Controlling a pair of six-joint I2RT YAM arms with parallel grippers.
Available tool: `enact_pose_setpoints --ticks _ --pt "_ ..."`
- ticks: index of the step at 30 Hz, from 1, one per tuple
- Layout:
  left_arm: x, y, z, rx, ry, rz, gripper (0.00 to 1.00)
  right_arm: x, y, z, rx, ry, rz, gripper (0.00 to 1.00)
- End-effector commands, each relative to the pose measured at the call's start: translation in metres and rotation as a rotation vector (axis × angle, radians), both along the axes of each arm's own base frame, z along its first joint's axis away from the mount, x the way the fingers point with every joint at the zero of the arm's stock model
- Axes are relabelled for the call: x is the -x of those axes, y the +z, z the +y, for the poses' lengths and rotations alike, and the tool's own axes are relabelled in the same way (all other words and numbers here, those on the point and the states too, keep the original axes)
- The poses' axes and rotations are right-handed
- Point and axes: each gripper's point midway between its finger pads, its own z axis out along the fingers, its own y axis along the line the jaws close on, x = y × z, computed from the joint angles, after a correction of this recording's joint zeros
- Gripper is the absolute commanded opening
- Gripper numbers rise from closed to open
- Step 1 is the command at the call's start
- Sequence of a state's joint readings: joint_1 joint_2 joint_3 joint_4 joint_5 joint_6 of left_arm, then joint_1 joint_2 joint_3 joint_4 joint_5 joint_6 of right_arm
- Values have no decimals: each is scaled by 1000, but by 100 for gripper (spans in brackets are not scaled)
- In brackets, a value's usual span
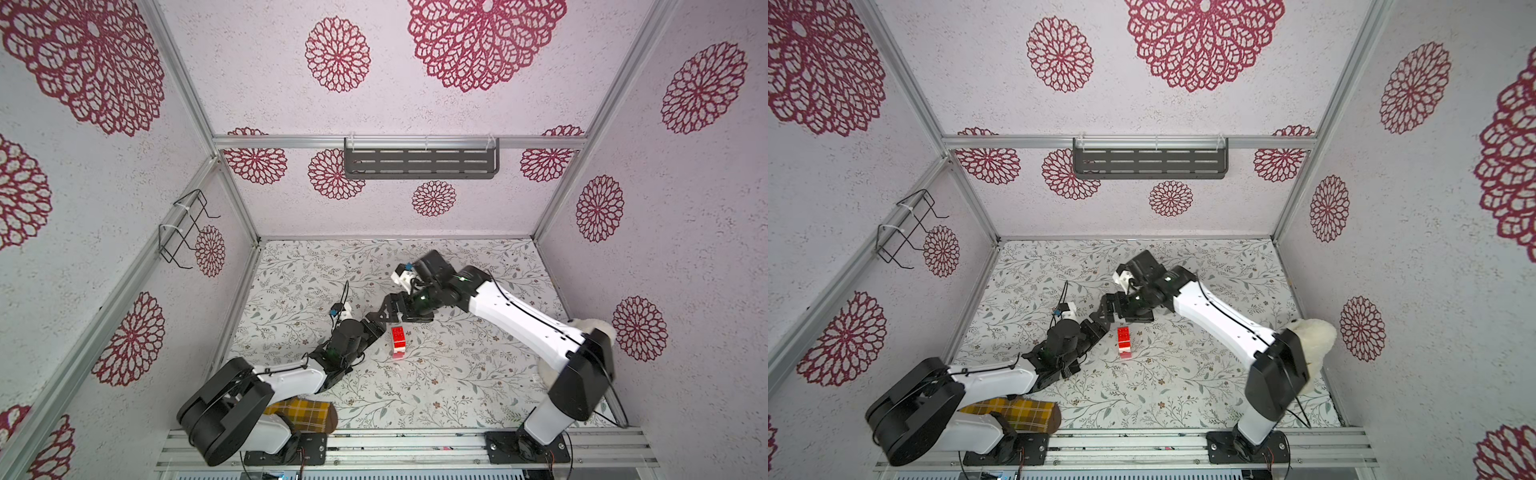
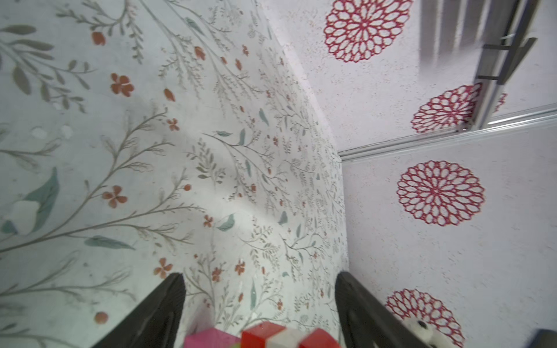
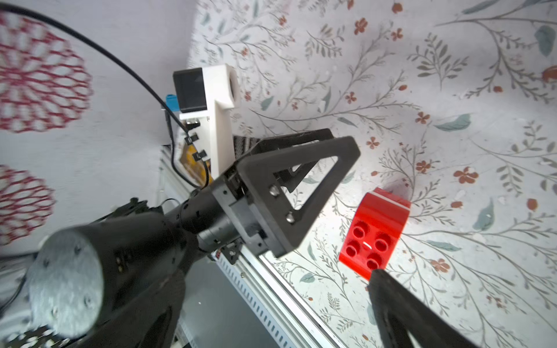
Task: Assemble an ice cream with lego
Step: Assemble the lego brick with the lego brick.
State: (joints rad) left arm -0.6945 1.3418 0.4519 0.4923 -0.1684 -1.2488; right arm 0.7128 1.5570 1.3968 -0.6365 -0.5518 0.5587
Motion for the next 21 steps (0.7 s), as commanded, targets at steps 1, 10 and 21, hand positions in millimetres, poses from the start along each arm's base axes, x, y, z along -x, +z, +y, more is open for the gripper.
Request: enact_pose_setpoints --ticks 1,10,21 --pt "7 4 10 -99 -61 16 88 -3 13 -18 -249 11 -47 99" --pt "22 16 -13 -80 -294 132 89 16 -25 -47 -510 30 -19 97" --pt "24 6 -45 143 -347 188 87 -8 -45 -51 -651 -19 89 89"
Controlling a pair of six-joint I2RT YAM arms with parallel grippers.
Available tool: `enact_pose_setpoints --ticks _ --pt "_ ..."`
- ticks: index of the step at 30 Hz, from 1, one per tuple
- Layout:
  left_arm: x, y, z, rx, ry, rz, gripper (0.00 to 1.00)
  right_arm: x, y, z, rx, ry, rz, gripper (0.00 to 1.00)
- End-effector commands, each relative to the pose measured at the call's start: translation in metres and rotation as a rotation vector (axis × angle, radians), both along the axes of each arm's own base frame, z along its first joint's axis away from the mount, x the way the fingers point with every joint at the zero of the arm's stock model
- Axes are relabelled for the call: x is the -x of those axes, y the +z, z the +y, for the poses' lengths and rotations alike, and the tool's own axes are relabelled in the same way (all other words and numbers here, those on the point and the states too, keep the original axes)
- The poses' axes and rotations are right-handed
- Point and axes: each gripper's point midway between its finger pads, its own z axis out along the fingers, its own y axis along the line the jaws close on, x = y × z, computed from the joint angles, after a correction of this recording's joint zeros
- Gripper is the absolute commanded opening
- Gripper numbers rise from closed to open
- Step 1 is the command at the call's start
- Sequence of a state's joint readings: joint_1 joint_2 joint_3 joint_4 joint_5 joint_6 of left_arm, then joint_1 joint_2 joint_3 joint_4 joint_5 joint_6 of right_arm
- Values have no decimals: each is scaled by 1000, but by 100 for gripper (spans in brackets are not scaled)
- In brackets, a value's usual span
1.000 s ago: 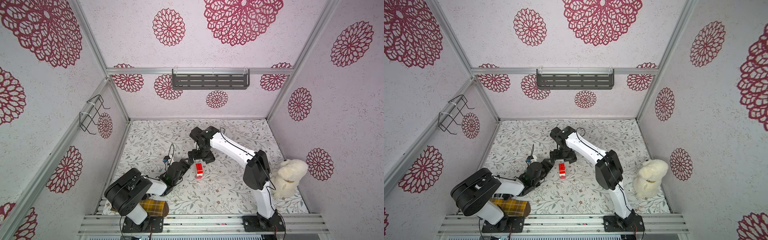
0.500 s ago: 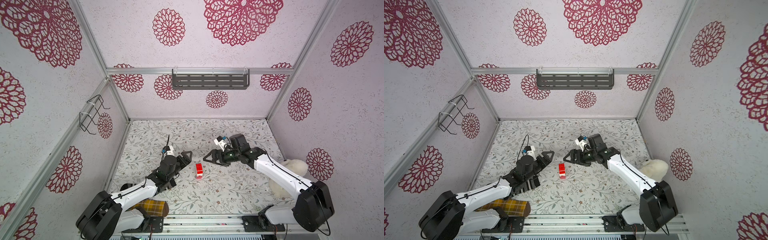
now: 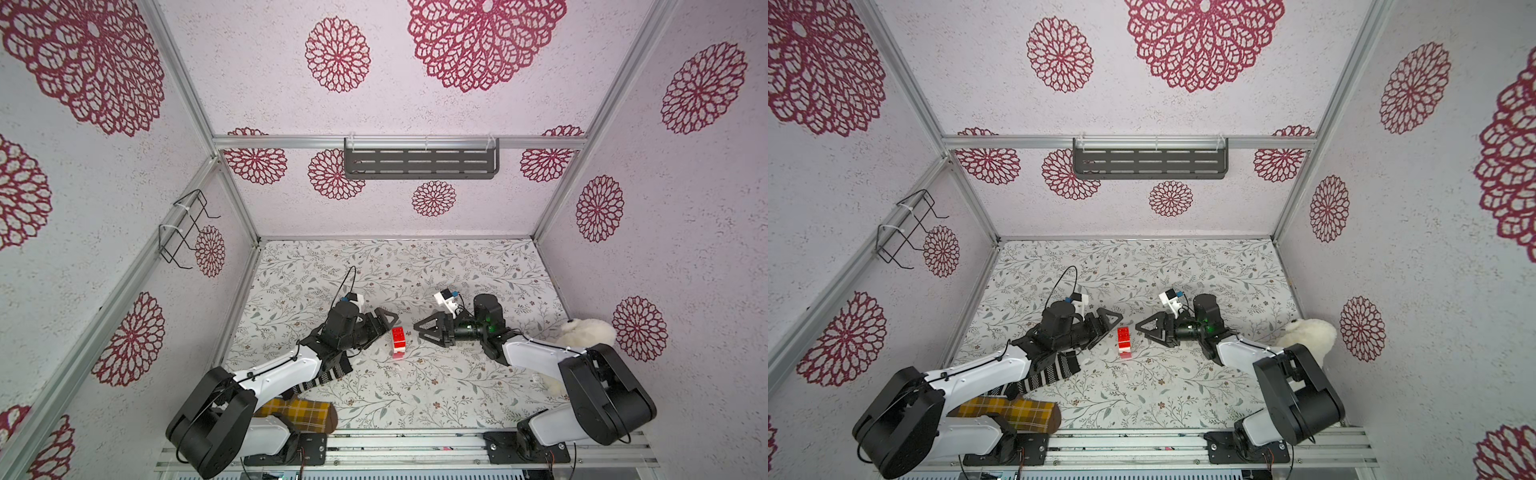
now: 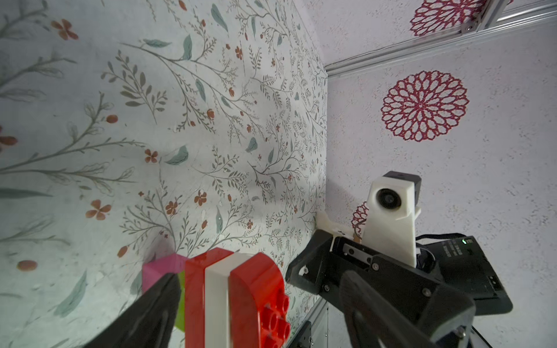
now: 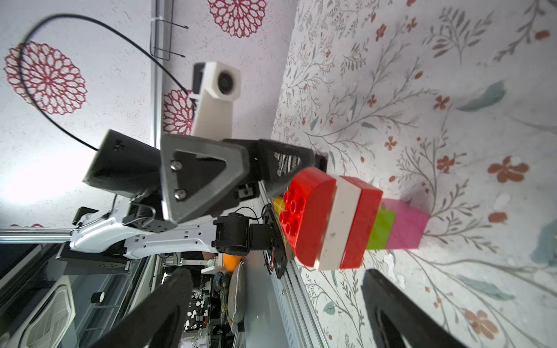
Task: Assemble an ice cream with lego
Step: Assemble the lego brick with the lego brick.
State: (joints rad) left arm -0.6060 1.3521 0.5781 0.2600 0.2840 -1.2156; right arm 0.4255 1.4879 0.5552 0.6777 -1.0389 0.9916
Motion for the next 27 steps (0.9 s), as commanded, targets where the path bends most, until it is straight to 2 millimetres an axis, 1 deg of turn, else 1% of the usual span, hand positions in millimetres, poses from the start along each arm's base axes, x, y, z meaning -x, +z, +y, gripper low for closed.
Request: enact_pose_setpoints --ticks 1,3,5,8,12,14,17,22,27 --pt "2 1 -8 85 3 15 86 -4 15 6 -86 54 -12 87" --pt "3 -4 -4 115 42 24 85 -5 0 7 -66 57 25 85" --pt "6 -8 -3 144 62 35 84 -6 -11 8 -45 60 47 85" --pt "11 -11 -10 184 44 50 83 -4 -18 13 -34 80 60 84" --pt "12 -10 -18 200 22 44 82 -4 -22 23 -42 108 74 84" --pt "12 -8 -19 204 21 41 81 -3 -21 29 -52 123 81 82" --pt "13 -11 -16 192 27 44 81 -3 -26 35 -43 136 95 80" --pt "15 -12 -17 198 22 47 81 -2 -34 39 -29 140 121 76" --pt "17 -13 -19 226 22 53 75 2 -40 44 -10 150 135 74"
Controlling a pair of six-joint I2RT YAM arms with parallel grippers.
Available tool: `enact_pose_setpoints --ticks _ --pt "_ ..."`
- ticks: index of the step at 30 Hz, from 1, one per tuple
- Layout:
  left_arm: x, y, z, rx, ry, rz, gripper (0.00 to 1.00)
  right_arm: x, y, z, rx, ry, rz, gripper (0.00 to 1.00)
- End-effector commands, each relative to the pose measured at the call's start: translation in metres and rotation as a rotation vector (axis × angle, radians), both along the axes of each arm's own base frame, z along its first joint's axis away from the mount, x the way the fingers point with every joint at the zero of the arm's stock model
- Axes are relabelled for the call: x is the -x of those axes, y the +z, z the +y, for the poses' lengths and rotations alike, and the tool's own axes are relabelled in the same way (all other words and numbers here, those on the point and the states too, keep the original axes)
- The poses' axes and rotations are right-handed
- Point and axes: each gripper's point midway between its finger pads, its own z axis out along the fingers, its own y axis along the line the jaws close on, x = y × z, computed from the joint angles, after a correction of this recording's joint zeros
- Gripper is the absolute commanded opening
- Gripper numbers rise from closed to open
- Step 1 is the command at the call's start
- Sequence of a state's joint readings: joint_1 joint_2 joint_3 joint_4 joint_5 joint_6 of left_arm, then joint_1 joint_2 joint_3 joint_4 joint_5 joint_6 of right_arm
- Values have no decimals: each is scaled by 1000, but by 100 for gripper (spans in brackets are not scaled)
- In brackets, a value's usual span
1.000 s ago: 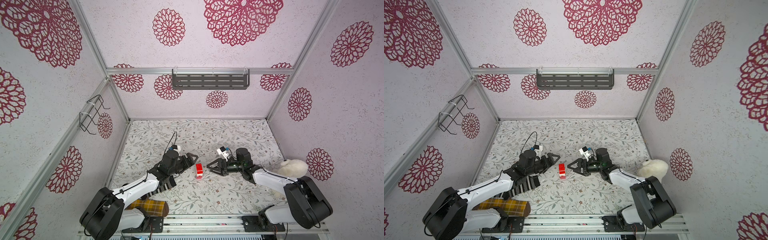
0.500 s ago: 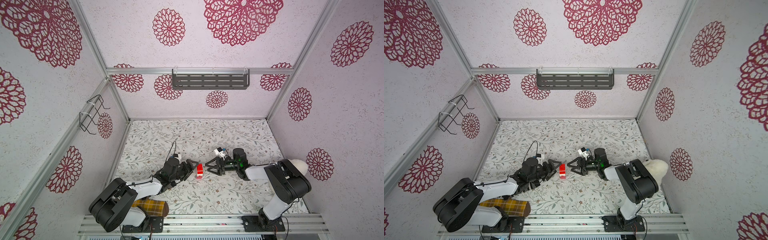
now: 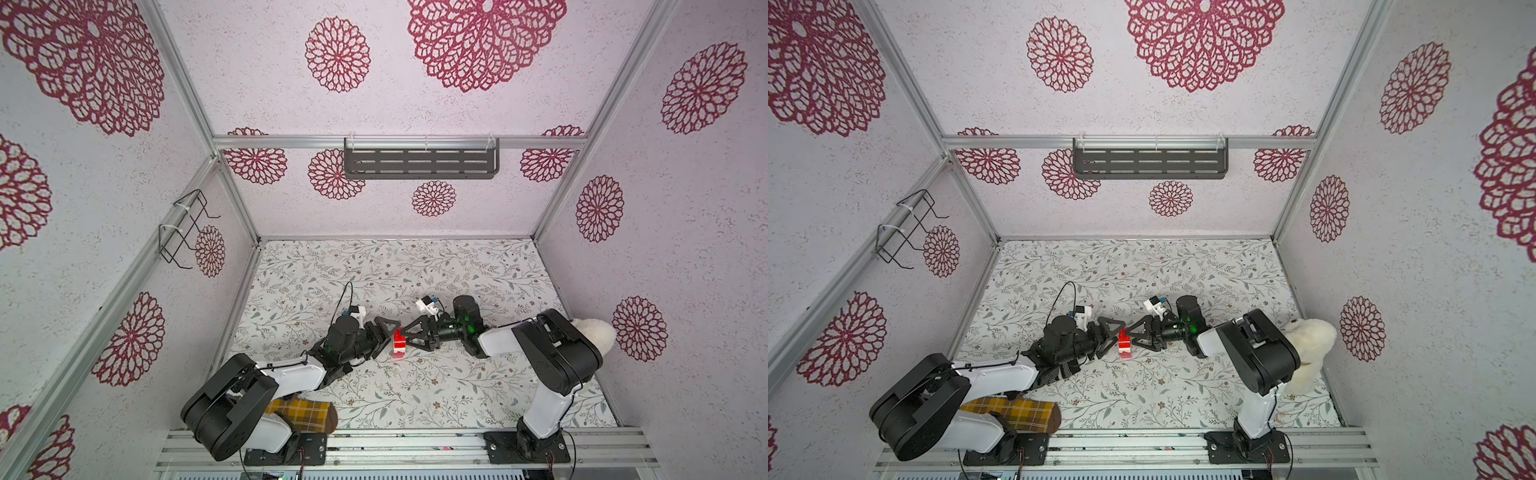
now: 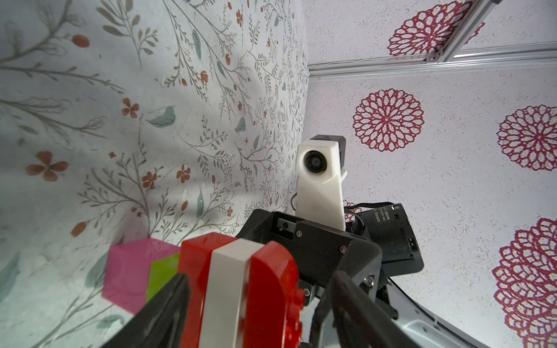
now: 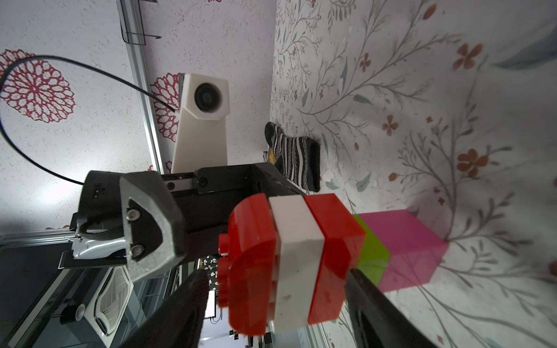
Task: Assemble an ice cream with lego
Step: Assemble the lego brick with the lego brick.
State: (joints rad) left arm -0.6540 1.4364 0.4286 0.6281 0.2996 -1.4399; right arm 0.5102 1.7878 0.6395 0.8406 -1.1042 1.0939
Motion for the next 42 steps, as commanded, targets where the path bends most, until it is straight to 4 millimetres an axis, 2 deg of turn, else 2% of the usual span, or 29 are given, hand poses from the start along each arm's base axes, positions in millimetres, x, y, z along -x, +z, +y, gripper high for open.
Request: enact_pose_setpoints --ticks 1,14,28,42 --pt "2 0 -3 28 -5 -9 74 -1 6 6 -13 21 -21 73" --pt "5 -7 -12 85 -21 18 59 6 0 10 0 34 -4 56" --pt "6 -7 -12 87 -25 20 58 19 -5 21 84 50 -32 56" --pt "3 -3 -14 86 -23 24 59 12 -4 23 142 20 -49 59"
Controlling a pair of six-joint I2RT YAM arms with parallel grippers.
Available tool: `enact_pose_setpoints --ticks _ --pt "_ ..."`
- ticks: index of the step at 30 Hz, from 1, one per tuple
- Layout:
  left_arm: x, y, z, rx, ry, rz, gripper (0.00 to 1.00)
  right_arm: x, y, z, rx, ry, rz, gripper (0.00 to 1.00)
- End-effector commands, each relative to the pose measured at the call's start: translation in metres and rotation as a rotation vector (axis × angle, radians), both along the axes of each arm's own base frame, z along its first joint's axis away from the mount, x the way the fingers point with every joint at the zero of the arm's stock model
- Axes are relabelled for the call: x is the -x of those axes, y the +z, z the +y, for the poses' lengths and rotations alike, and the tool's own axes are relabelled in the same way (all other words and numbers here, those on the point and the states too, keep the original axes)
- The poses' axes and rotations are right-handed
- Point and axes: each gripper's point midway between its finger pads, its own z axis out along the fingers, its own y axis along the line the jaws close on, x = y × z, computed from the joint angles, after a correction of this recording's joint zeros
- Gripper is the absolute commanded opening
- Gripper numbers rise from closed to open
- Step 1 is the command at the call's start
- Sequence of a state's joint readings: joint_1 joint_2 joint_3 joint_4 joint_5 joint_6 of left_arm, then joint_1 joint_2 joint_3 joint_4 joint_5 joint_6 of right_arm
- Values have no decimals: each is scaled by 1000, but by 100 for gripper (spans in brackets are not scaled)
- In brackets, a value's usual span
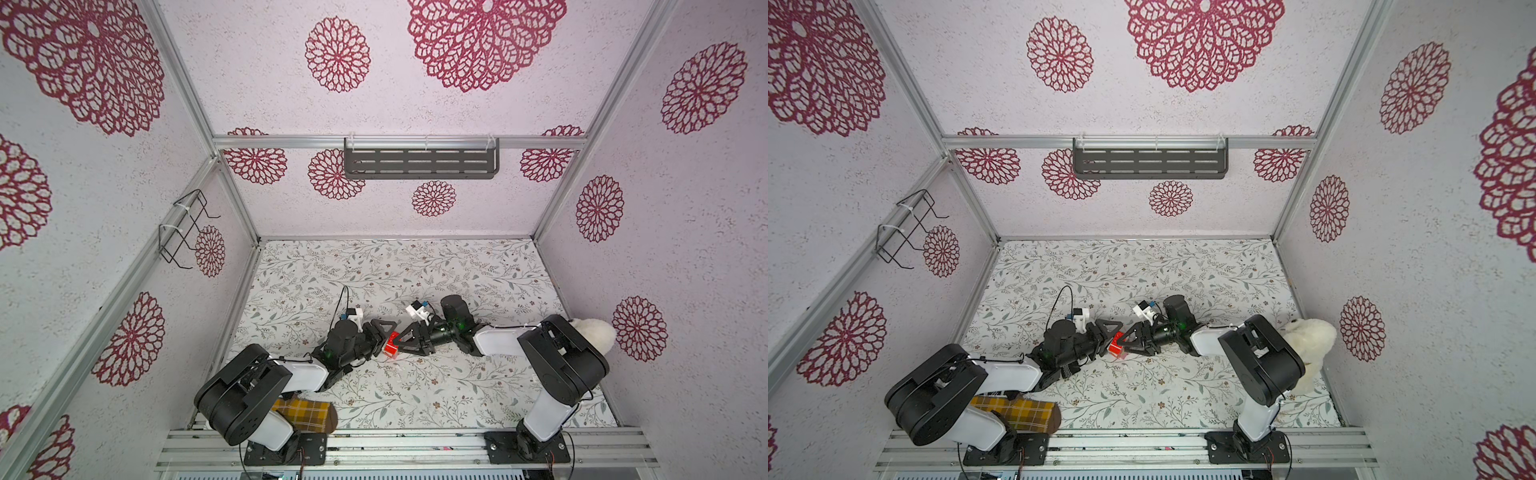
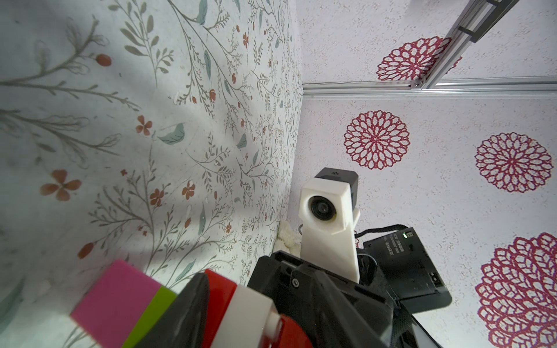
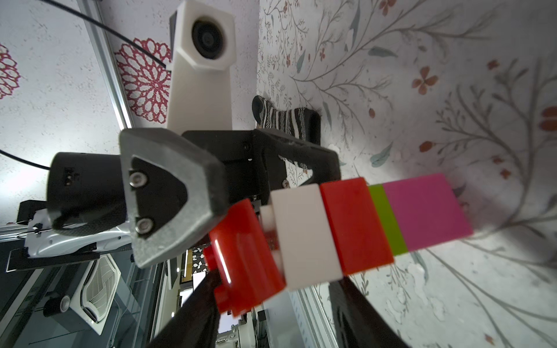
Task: Assemble an ice cream with lego
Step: Assemble the lego brick with the lego brick.
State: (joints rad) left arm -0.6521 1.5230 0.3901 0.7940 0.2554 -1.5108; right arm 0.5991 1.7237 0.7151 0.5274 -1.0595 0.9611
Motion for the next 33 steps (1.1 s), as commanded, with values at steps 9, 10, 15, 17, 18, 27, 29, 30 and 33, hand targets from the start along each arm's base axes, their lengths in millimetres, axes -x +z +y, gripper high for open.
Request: enact_pose_setpoints --ticks 9,10,15,17,18,27,29,30,33 --pt "6 17 -27 49 -102 -6 59 -28 2 5 31 -91 -39 59" --pt "5 19 -29 53 -105 -11 59 -30 2 4 36 -100 -35 59" --pt "1 27 -39 101 -114 -18 59 -44 2 -1 37 -141 -20 58" --pt "0 28 -41 113 -115 -15 60 -51 6 -3 20 -155 -14 58" --pt "-1 28 -42 115 -117 -12 60 -54 7 -4 8 -160 -5 58" --pt "-9 21 -34 120 -72 31 61 -70 -4 -10 48 -185 5 54" --pt "-12 18 -33 110 -70 45 61 -74 -9 -10 70 -184 5 53" --pt "-14 18 -33 108 -67 47 61 -76 -12 -10 85 -185 0 53" --pt "-17 11 -28 96 -49 71 61 -80 -19 -10 121 -189 -7 51"
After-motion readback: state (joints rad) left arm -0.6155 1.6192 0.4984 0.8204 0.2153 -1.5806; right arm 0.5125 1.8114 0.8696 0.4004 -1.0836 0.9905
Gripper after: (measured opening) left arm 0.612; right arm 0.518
